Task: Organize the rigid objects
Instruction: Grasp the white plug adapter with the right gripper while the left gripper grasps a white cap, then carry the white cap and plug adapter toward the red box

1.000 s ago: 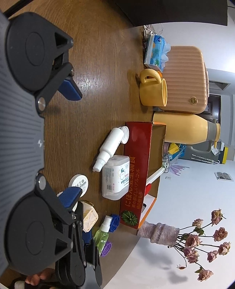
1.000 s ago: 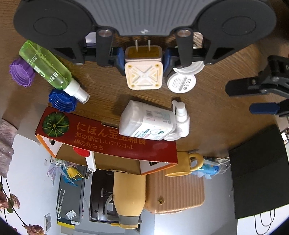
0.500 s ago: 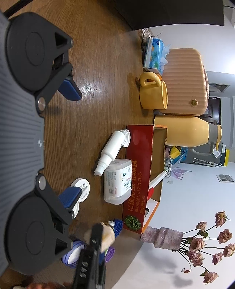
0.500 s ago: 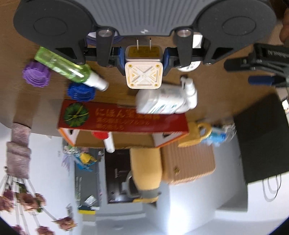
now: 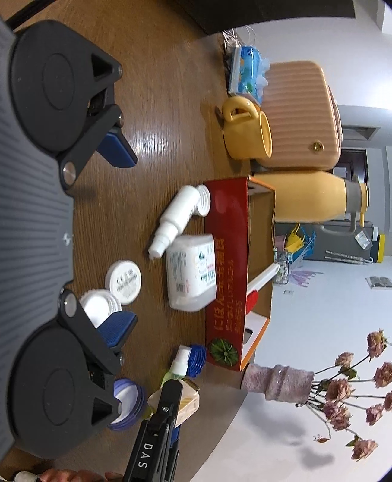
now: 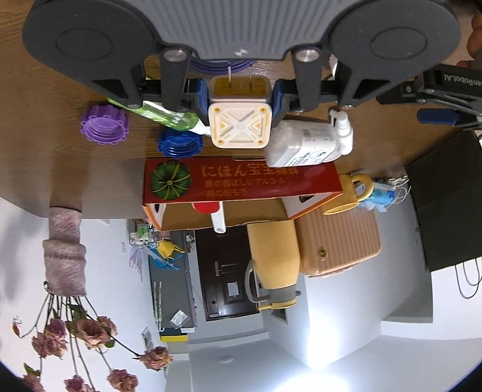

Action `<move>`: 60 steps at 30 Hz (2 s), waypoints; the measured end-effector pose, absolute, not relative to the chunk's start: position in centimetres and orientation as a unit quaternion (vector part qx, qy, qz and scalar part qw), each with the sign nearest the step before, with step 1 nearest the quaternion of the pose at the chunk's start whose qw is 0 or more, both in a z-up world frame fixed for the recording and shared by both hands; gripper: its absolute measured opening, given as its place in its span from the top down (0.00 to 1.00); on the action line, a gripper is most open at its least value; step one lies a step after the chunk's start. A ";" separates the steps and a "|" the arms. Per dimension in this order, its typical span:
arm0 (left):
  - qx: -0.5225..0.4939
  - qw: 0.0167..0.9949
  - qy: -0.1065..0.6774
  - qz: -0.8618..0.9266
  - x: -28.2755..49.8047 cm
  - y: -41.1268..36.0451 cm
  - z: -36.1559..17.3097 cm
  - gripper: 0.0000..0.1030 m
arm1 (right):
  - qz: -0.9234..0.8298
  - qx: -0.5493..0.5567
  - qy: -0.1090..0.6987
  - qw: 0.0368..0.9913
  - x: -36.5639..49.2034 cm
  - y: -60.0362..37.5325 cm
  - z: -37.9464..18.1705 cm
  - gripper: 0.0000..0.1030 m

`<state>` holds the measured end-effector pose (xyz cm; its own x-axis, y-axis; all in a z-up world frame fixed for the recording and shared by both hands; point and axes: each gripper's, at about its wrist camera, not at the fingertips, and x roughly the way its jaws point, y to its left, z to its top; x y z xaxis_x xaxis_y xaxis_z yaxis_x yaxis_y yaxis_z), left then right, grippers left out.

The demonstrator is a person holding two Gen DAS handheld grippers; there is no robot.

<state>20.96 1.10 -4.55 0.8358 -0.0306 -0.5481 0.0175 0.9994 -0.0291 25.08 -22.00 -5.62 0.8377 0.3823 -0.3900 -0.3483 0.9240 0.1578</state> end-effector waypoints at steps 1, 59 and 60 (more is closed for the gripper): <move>-0.008 0.957 0.289 -0.012 21.1 0.7 -4.5 0.00 | 0.189 0.043 0.210 0.958 25.1 -22.2 -5.6 0.63; -0.011 0.953 0.302 0.005 25.3 -1.8 -1.6 0.61 | 0.147 0.029 0.204 0.967 25.7 -23.1 -5.0 0.63; -0.012 0.954 0.299 0.004 25.3 -1.7 -1.4 0.61 | 0.148 0.027 0.202 0.968 25.7 -22.9 -4.8 0.63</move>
<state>25.35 -1.72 -1.38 0.8215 0.0010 -0.5701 -0.0159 0.9996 -0.0212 25.70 -22.92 -4.80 0.8747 0.2974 -0.3826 -0.2756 0.9547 0.1119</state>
